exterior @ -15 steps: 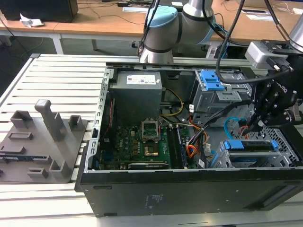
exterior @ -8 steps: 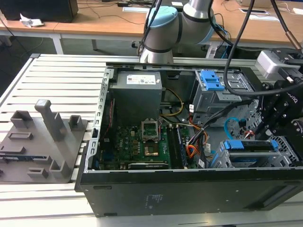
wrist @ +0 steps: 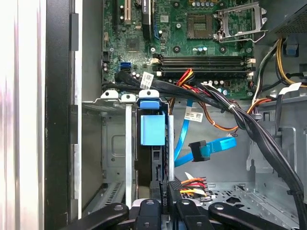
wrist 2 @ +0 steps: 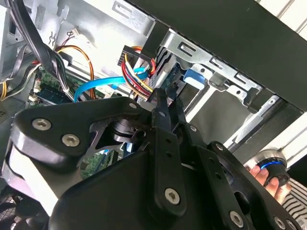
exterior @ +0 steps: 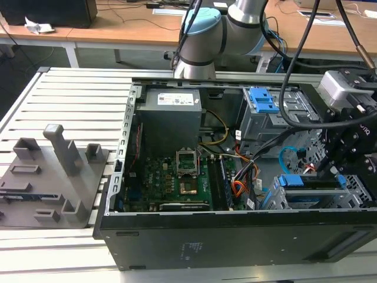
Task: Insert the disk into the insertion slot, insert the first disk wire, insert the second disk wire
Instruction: 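Insert the first disk wire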
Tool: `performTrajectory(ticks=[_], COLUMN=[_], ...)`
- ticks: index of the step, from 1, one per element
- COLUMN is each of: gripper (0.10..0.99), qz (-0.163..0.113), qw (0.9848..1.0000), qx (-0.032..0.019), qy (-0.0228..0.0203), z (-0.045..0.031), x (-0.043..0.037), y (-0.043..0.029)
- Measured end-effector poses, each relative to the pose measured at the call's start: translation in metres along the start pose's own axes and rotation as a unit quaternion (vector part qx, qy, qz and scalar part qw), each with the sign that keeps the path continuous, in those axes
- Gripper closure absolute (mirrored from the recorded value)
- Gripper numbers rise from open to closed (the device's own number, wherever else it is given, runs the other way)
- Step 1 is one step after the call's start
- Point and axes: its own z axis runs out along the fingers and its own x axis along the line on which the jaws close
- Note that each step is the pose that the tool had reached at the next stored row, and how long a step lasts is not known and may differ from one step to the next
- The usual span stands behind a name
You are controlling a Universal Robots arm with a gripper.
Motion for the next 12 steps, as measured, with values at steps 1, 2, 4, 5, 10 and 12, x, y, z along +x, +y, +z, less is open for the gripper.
performTrajectory(ticks=[1, 2, 4, 5, 10, 12], gripper=[0.902, 0.902, 0.902, 0.902, 0.902, 0.902], qz=[0.000, 0.000, 0.000, 0.000, 0.000, 0.000], qw=[1.0000, 1.0000, 1.0000, 1.0000, 1.0000, 1.0000], qx=[0.0000, 0.0000, 0.0000, 0.0000, -0.0001, 0.0000], qy=[-0.0006, -0.0007, -0.0007, -0.0008, -0.0007, -0.0007], z=[0.0004, 0.0007, 0.0009, 0.0011, 0.0028, 0.0032], x=[0.0000, 0.0001, 0.0016, 0.0026, 0.0036, 0.0035], y=[0.0000, -0.0001, -0.0002, -0.0003, -0.0018, -0.0034])
